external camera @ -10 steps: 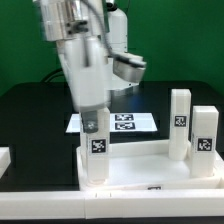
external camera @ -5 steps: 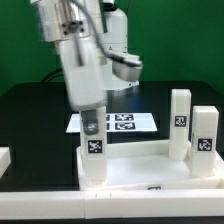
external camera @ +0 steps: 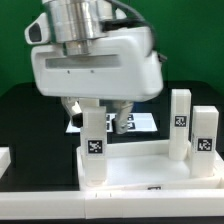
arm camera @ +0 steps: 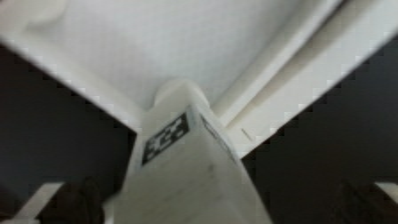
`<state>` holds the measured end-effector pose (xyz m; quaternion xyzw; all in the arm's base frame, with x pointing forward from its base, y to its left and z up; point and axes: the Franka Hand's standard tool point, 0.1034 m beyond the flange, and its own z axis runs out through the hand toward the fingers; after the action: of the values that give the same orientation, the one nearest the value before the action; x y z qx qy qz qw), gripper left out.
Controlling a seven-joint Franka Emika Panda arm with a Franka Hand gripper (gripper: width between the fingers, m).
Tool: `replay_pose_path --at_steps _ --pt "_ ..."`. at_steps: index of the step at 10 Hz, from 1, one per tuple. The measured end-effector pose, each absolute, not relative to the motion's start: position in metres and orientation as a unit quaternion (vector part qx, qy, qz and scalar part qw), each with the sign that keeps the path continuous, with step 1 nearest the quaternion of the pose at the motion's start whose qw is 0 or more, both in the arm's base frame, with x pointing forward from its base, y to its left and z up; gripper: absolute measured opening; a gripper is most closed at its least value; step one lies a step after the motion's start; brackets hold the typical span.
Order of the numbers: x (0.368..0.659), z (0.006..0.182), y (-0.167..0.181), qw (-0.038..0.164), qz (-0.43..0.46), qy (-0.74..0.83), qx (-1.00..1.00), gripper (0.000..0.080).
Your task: Assemble desk
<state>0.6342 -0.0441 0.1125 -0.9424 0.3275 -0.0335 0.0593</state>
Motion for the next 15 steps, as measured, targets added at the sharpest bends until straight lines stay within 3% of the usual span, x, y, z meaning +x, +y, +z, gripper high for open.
replay_pose_path --at_steps 3,6,9,11,15 --pt "0.6338 0.1121 -0.0467 0.048 -0.041 0.180 -0.982 0.0649" --pt "0.6333 0.1117 -0.0501 0.043 -0.043 0.137 -0.989 0.0288" --pt "0.6322 0.1110 -0.0504 0.043 -0.034 0.325 -0.944 0.0288" --pt "0.6310 0.1099 -0.0534 0.057 -0.020 0.469 -0.881 0.0288" --pt "0.6305 0.1094 -0.0529 0.065 -0.010 0.583 -0.810 0.0288"
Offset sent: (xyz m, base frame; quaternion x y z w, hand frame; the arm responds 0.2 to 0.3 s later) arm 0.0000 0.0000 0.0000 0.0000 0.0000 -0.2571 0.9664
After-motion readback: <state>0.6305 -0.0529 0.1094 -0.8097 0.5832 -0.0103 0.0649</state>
